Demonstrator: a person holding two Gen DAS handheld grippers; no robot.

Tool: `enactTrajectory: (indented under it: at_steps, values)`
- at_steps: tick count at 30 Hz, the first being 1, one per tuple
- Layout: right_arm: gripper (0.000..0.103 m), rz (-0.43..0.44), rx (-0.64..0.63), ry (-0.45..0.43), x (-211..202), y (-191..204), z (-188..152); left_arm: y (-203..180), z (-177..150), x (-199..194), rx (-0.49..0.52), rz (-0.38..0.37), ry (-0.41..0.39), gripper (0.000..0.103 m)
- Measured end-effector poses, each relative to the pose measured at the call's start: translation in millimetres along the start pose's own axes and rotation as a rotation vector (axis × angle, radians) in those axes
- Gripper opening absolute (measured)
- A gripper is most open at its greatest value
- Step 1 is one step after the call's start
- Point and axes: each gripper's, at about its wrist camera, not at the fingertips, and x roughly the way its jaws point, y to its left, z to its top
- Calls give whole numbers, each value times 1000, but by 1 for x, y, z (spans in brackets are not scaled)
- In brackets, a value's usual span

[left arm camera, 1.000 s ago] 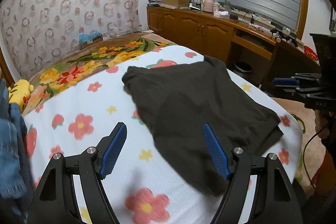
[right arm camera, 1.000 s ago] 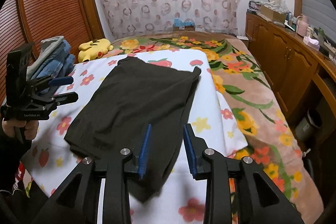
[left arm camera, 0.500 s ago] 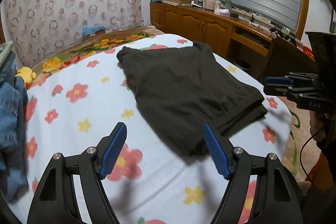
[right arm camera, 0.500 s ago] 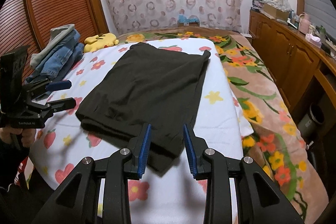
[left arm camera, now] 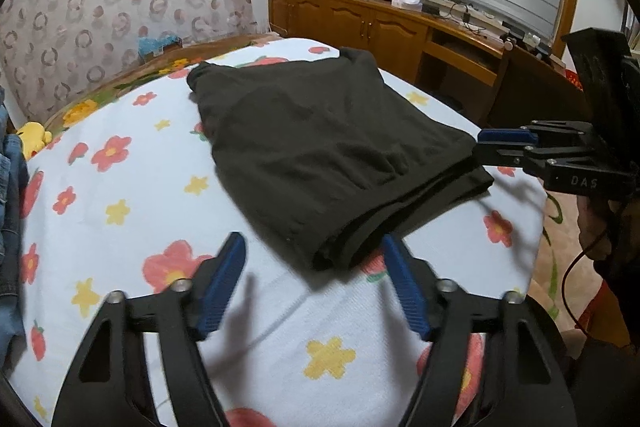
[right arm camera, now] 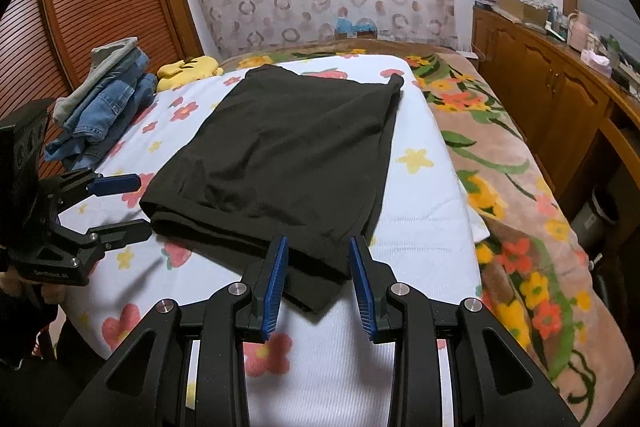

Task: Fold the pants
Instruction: 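Grasp the shirt's hem edge with the left gripper and pull it straight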

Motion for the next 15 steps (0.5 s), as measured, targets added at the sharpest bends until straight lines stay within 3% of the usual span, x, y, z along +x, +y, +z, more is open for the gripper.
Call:
enactTrajectory:
  at_steps: [8, 10, 15]
  values:
    - [33, 2, 6, 15, 3, -1, -1, -7, 2, 5, 18, -12, 6, 31]
    - [33, 2, 9, 17, 4, -2, -1, -6, 3, 0, 15, -15, -16, 12]
    - [33, 12, 3, 12, -1, 1, -3, 1, 7, -26, -40, -27, -108, 11]
